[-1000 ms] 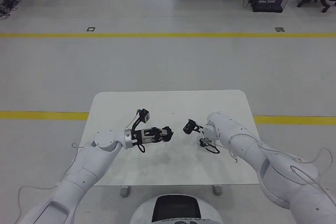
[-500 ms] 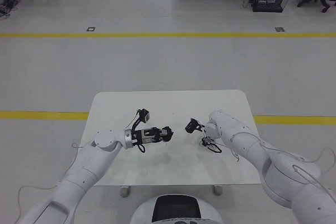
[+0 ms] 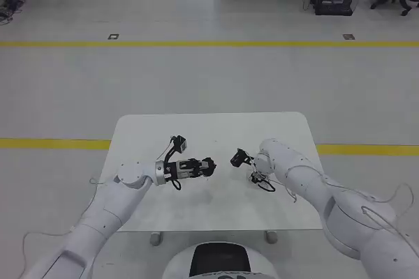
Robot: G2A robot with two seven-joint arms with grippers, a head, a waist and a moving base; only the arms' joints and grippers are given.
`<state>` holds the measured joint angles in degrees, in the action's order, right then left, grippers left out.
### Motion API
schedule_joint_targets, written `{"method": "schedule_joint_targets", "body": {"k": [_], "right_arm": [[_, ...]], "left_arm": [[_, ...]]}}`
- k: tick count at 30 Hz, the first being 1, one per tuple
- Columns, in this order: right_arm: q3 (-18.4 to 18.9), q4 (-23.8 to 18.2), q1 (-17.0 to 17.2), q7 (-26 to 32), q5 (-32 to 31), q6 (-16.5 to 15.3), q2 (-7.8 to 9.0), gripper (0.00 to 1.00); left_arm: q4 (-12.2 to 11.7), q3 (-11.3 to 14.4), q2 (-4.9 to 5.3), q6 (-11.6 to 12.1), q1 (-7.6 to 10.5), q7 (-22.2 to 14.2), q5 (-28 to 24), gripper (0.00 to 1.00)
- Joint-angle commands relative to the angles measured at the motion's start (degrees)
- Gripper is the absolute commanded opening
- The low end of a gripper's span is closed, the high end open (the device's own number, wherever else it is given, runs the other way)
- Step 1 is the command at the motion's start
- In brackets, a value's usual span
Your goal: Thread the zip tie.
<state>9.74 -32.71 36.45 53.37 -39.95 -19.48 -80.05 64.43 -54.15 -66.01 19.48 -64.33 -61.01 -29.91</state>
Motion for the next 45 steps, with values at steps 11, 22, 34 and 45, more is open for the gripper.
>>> {"method": "schedule_joint_targets", "body": {"k": [11, 22, 34, 45], "right_arm": [[0.13, 2.2, -0.54, 0.95, -2.69, 0.0, -1.07, 0.29], [0.56, 5.88, -0.43, 1.98, -3.54, 0.0, -3.39, 0.29], [0.57, 8.03, -0.44, 0.46, -3.08, 0.0, -4.67, 0.06], [0.0, 8.05, -0.63, -0.31, -2.66, 0.0, -4.66, 0.0]], "left_arm": [[0.0, 0.0, 0.0, 0.0, 0.0, 0.0, 0.0, 0.0], [0.0, 0.0, 0.0, 0.0, 0.0, 0.0, 0.0, 0.0], [0.0, 0.0, 0.0, 0.0, 0.0, 0.0, 0.0, 0.0], [0.0, 0.0, 0.0, 0.0, 0.0, 0.0, 0.0, 0.0]]}}
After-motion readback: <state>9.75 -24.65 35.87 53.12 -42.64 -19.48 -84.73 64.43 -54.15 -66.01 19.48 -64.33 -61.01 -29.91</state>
